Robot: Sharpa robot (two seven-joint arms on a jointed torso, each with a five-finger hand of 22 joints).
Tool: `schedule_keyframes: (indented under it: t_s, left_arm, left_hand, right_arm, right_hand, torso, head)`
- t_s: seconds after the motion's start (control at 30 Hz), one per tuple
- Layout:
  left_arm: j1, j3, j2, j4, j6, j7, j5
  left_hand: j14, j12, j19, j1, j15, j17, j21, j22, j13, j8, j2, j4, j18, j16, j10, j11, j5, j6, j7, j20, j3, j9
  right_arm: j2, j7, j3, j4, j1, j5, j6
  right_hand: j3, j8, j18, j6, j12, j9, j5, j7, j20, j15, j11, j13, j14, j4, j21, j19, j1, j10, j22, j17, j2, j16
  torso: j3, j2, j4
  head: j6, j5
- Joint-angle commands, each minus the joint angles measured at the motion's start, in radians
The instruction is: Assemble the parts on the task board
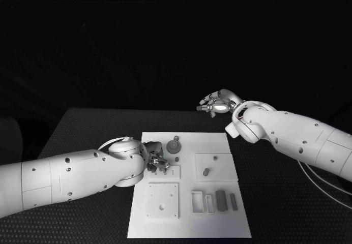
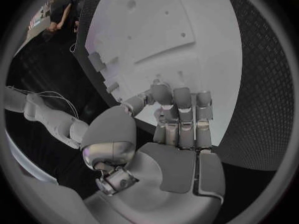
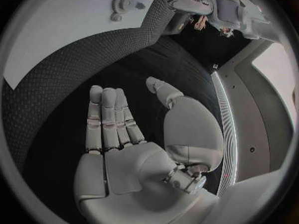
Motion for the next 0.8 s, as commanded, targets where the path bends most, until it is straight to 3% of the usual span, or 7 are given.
schedule_keyframes:
  t_s: [0.03, 0.47, 0.57, 0.8]
  left_arm:
    - [-0.001, 0.0, -0.001, 0.003, -0.01, 0.015, 0.017]
    - [-0.008, 0.0, -0.005, 0.003, -0.035, 0.022, 0.011]
    - [-0.01, 0.0, -0.004, 0.002, -0.038, 0.023, 0.011]
    - [-0.012, 0.0, -0.005, 0.001, -0.047, 0.026, 0.009]
  left_hand:
    - [-0.006, -0.005, 0.0, -0.002, 0.002, -0.001, -0.004, 0.002, -0.001, -0.004, -0.011, 0.008, -0.003, -0.004, -0.047, -0.04, -0.006, 0.099, -0.094, -0.134, 0.001, 0.0]
    - [-0.009, -0.006, 0.002, 0.003, 0.001, -0.01, -0.01, 0.004, -0.008, -0.011, -0.045, 0.028, -0.004, -0.005, -0.05, -0.038, -0.022, 0.094, -0.091, -0.135, -0.008, -0.002]
    - [-0.012, -0.007, 0.002, 0.007, 0.001, -0.015, -0.015, 0.006, -0.012, -0.015, -0.058, 0.043, -0.005, -0.004, -0.053, -0.038, -0.071, 0.091, -0.09, -0.136, -0.012, -0.003]
    - [-0.013, -0.007, 0.002, 0.008, 0.001, -0.017, -0.017, 0.007, -0.013, -0.017, -0.065, 0.05, -0.006, -0.004, -0.054, -0.038, -0.08, 0.09, -0.089, -0.136, -0.013, -0.004]
  right_arm:
    - [0.0, 0.006, 0.0, 0.002, -0.001, 0.001, 0.012]
    - [-0.001, 0.007, 0.0, 0.001, -0.003, 0.001, 0.013]
    - [-0.001, 0.007, 0.0, 0.002, -0.003, 0.001, 0.013]
    - [-0.001, 0.007, 0.0, 0.001, -0.003, 0.001, 0.013]
  right_hand:
    - [-0.004, 0.006, 0.015, -0.006, 0.005, -0.001, 0.004, 0.015, 0.005, 0.001, 0.0, -0.001, -0.007, 0.0, -0.006, 0.0, -0.001, -0.005, 0.02, -0.001, 0.006, 0.004]
    - [-0.005, 0.006, 0.015, -0.006, 0.006, -0.002, 0.002, 0.015, 0.005, 0.001, 0.0, -0.003, -0.007, 0.0, -0.006, 0.0, -0.002, -0.005, 0.02, -0.002, 0.007, 0.004]
    - [-0.005, 0.006, 0.015, -0.006, 0.006, -0.002, 0.002, 0.015, 0.005, 0.001, 0.0, -0.003, -0.008, 0.0, -0.006, 0.0, -0.002, -0.005, 0.02, -0.003, 0.008, 0.005]
    - [-0.005, 0.006, 0.015, -0.006, 0.006, -0.002, 0.002, 0.015, 0.005, 0.001, 0.0, -0.003, -0.008, 0.0, -0.006, 0.0, -0.002, -0.005, 0.02, -0.003, 0.008, 0.005]
  torso:
    - [-0.0001, 0.0, 0.0001]
    - [-0.0003, 0.001, -0.0005]
    - [-0.0003, 0.0, -0.0002]
    - [-0.0005, 0.0, -0.0005]
  head:
    - [-0.001, -0.001]
    - [-0.003, 0.0]
    - [-0.001, -0.001]
    - [-0.001, -0.001]
